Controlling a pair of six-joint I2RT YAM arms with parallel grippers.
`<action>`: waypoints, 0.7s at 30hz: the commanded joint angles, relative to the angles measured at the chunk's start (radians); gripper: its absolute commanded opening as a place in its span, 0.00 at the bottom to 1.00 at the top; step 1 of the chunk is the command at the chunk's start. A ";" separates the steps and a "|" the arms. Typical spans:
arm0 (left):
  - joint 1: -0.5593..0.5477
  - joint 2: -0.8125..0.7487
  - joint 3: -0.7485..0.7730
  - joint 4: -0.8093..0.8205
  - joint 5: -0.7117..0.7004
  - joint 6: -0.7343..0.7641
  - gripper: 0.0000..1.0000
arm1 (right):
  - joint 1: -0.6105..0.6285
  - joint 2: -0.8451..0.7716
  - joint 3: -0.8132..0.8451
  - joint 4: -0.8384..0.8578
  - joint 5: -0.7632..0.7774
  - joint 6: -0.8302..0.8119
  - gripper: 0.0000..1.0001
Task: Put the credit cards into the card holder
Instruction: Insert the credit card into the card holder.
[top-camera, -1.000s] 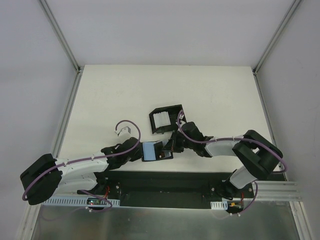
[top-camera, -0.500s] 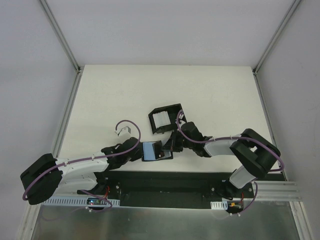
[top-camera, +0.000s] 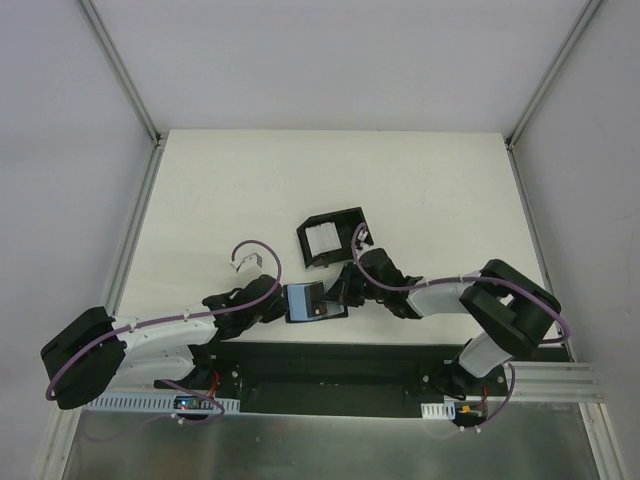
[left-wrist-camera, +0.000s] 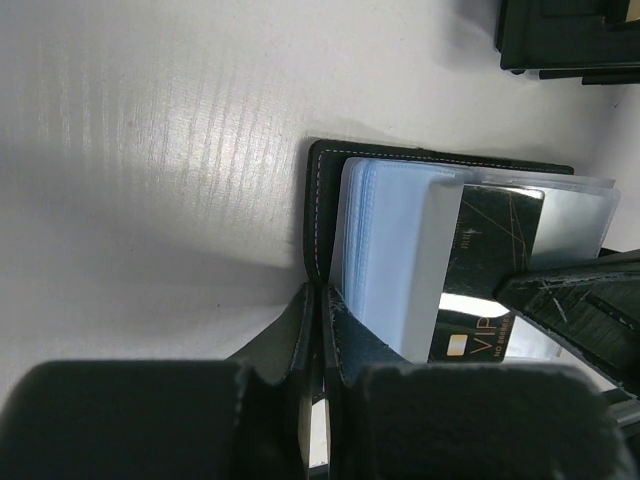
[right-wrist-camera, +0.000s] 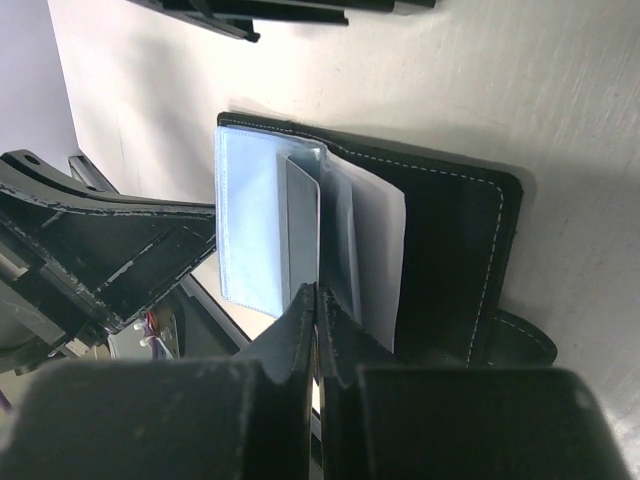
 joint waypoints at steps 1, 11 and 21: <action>-0.001 0.014 -0.014 -0.011 0.023 0.000 0.00 | 0.029 0.024 0.018 0.038 0.024 0.037 0.00; -0.003 0.019 -0.011 -0.006 0.027 0.003 0.00 | 0.067 0.019 0.101 -0.112 0.064 -0.021 0.03; -0.003 -0.001 -0.017 -0.006 0.019 0.016 0.00 | 0.066 -0.041 0.196 -0.411 0.160 -0.144 0.31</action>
